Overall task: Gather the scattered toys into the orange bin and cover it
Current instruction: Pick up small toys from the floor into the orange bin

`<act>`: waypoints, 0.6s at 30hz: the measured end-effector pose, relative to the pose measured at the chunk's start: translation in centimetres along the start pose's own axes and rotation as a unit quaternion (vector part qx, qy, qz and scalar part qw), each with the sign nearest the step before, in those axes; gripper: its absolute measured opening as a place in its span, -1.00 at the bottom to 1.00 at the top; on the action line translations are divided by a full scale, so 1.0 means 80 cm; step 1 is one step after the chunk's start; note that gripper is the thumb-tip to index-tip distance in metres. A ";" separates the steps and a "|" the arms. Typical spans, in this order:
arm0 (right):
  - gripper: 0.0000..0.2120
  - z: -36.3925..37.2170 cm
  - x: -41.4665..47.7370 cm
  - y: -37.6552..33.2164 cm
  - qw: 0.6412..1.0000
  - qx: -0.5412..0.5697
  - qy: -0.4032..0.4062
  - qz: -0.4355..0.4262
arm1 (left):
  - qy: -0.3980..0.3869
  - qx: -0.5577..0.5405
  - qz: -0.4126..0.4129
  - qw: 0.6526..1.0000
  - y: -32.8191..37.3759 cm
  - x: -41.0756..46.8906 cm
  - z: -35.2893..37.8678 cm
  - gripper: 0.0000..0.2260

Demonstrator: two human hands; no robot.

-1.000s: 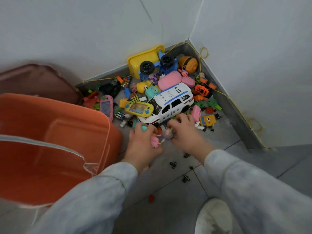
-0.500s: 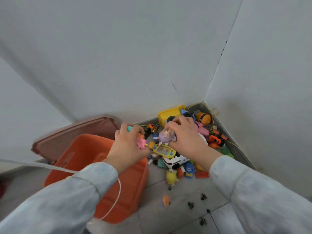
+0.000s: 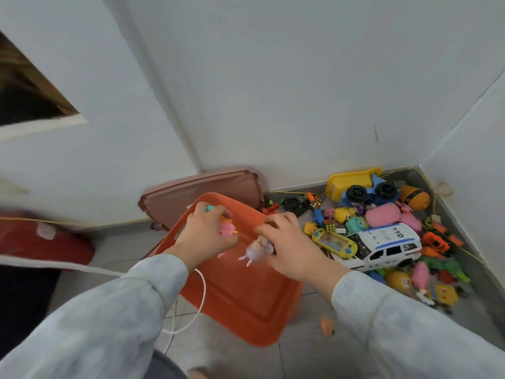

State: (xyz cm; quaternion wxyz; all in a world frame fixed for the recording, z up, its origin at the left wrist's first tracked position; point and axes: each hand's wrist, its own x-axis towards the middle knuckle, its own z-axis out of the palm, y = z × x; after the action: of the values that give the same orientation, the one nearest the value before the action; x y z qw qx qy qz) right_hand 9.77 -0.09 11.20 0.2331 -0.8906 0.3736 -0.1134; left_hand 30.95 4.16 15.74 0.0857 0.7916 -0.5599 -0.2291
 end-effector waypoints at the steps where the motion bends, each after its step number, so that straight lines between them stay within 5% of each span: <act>1: -0.52 0.003 0.001 -0.001 1.000 0.005 -0.003 0.000 | -0.009 -0.005 0.005 1.000 -0.007 0.001 0.001 -0.53; 8: -0.51 0.015 0.013 -0.003 1.000 -0.011 -0.023 0.006 | -0.081 0.004 0.018 0.997 -0.041 0.013 0.003 -0.48; 14: -0.53 0.011 0.013 -0.001 0.999 -0.012 -0.029 0.005 | -0.057 0.000 0.029 0.998 -0.054 0.005 -0.015 -0.68; 18: -0.53 0.006 0.004 -0.001 0.999 0.003 -0.038 -0.013 | -0.048 -0.022 0.038 0.998 -0.054 -0.007 -0.010 -0.57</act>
State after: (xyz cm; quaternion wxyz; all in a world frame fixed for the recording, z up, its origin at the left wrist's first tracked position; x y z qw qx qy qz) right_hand 10.19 -0.09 10.87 0.2482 -0.8986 0.3521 -0.0834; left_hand 34.83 6.13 14.88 0.0847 0.7558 -0.5878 -0.2758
